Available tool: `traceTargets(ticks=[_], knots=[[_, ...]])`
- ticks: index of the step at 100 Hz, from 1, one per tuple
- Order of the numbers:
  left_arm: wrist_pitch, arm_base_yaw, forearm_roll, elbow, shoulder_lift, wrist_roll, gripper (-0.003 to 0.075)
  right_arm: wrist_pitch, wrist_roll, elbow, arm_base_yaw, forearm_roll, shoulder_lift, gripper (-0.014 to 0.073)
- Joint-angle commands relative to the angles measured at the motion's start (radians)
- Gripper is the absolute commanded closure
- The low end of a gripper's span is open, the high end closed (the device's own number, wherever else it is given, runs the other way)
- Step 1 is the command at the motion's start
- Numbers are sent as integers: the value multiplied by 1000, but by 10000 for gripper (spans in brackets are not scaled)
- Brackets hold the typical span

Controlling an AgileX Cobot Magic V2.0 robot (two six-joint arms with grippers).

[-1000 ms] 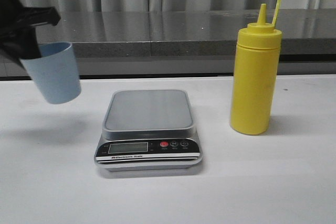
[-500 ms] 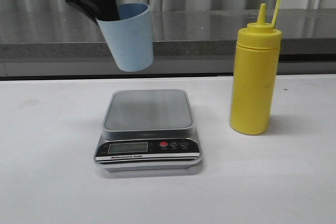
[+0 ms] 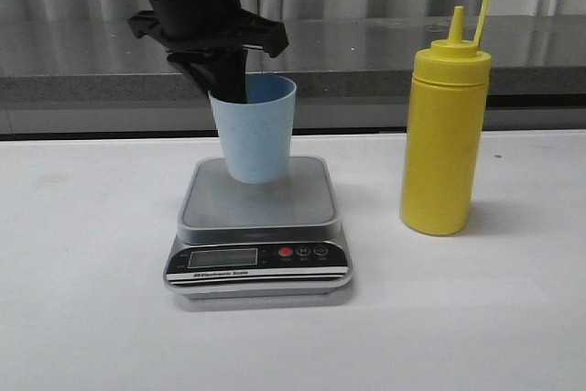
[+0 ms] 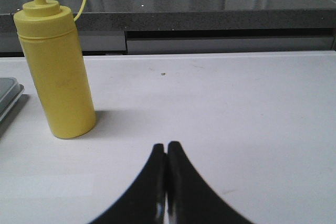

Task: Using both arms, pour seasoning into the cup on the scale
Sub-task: 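Lift the blue cup with the left gripper and carry it over the scale, then lower the cup onto the scale platform and open the left gripper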

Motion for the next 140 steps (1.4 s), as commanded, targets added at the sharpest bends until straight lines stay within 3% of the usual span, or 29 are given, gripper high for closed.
traceTargets(ticks=[1, 68, 82, 101, 108, 118, 140], knots=[[-24, -7, -2, -36, -43, -3, 740, -83, -6, -22, -5, -13, -19, 661], [4, -7, -2, -36, -21, -3, 734, -83, -6, -22, -5, -13, -19, 661], [9, -7, -2, -36, -21, -3, 608, -83, -6, -22, -5, -13, -19, 661], [16, -7, -2, -36, -21, -29, 264, -83, -6, -22, -5, -13, -19, 661], [23, -5, -2, -36, -21, -41, 172, -83, -6, -22, -5, -13, -19, 661], [25, -5, -2, -36, -31, -63, 116, -83, -6, -22, -5, -13, -19, 661], [20, 21, -2, -36, -115, -75, 116, -83, -6, -22, -5, -13, -19, 661]])
